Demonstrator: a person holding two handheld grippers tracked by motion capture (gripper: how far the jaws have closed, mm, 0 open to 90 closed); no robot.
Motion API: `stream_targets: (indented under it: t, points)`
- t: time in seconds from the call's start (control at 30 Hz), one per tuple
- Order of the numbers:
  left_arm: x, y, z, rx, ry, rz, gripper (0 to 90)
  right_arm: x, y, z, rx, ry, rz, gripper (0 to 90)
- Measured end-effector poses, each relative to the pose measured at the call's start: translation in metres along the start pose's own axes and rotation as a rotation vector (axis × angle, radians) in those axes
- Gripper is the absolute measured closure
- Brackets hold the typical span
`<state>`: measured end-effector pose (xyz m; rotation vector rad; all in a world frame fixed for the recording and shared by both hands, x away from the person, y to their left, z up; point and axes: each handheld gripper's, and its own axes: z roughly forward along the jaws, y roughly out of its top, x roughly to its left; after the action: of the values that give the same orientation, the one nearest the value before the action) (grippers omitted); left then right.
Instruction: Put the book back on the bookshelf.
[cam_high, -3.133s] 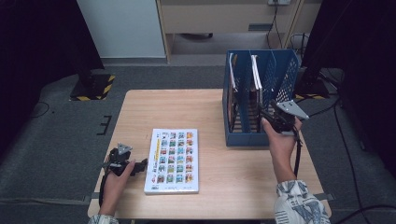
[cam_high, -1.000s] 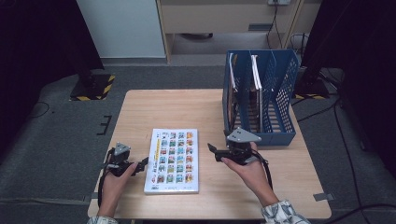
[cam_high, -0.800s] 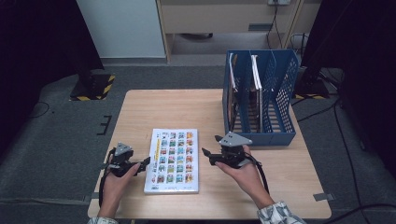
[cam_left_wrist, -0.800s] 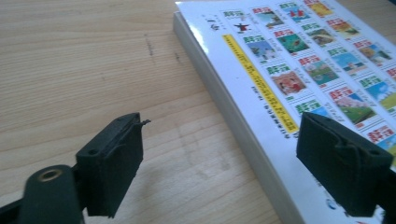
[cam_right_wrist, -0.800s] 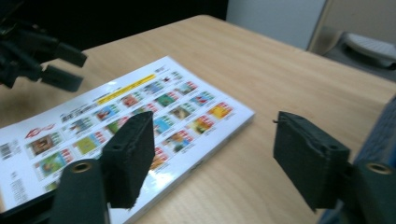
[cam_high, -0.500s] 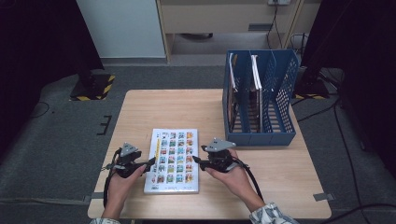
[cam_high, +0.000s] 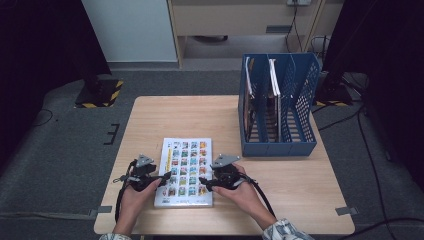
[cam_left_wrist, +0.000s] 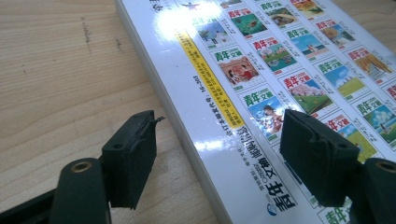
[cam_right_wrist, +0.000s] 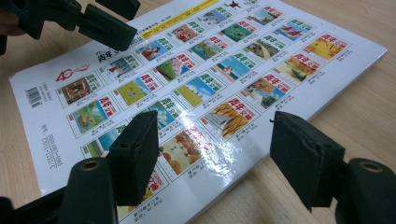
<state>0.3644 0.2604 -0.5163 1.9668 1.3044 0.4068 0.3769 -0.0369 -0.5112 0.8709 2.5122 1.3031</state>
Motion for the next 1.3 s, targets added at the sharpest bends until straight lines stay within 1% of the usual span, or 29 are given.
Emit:
stream_targets:
  t: [0.13,0.2,0.33,0.37,0.4,0.5,0.6,0.67,0.73,0.83,0.9,1.1,1.23,1.3]
  points:
    - [0.001,-0.001,0.002,0.006,-0.002,-0.012,25.9,0.000,-0.002,0.002,0.007,-0.001,0.015,30.1]
    - [0.002,-0.001,0.004,0.011,0.001,-0.012,25.8,0.000,-0.003,0.003,0.014,-0.001,0.011,28.8]
    - [0.003,-0.001,0.006,0.006,-0.013,-0.032,24.1,-0.001,-0.004,0.005,0.027,-0.002,0.019,26.5]
    - [0.004,-0.002,0.006,0.006,-0.016,-0.036,24.0,-0.001,-0.004,0.005,0.035,0.003,0.016,26.0]
    - [0.004,-0.002,0.006,0.005,-0.018,-0.039,23.9,-0.001,-0.005,0.006,0.035,-0.001,0.018,25.9]
    - [0.005,-0.002,0.008,0.005,-0.031,-0.046,23.9,-0.001,-0.006,0.007,0.045,-0.013,0.005,25.9]
    - [0.007,-0.002,0.009,0.007,-0.047,-0.063,24.1,-0.001,-0.007,0.009,0.057,-0.012,0.010,25.2]
    - [0.008,-0.002,0.009,0.007,-0.052,-0.067,24.1,0.000,-0.008,0.011,0.069,-0.009,0.008,24.5]
    - [0.008,-0.002,0.009,0.008,-0.055,-0.071,24.1,0.000,-0.009,0.011,0.067,-0.007,0.014,24.4]
    - [0.009,-0.002,0.010,0.007,-0.061,-0.079,24.1,-0.001,-0.009,0.012,0.065,-0.008,0.011,23.7]
    - [0.008,-0.002,0.012,0.005,-0.067,-0.080,24.1,-0.001,-0.010,0.011,0.069,0.002,0.024,23.6]
    - [0.008,-0.002,0.013,0.003,-0.076,-0.082,24.0,-0.003,-0.012,0.012,0.059,0.009,0.050,23.1]
    - [0.007,-0.002,0.014,-0.002,-0.080,-0.077,23.9,-0.004,-0.014,0.013,0.056,0.019,0.093,22.3]
    - [0.005,-0.001,0.016,-0.005,-0.084,-0.073,23.8,-0.005,-0.014,0.013,0.057,0.025,0.102,22.1]
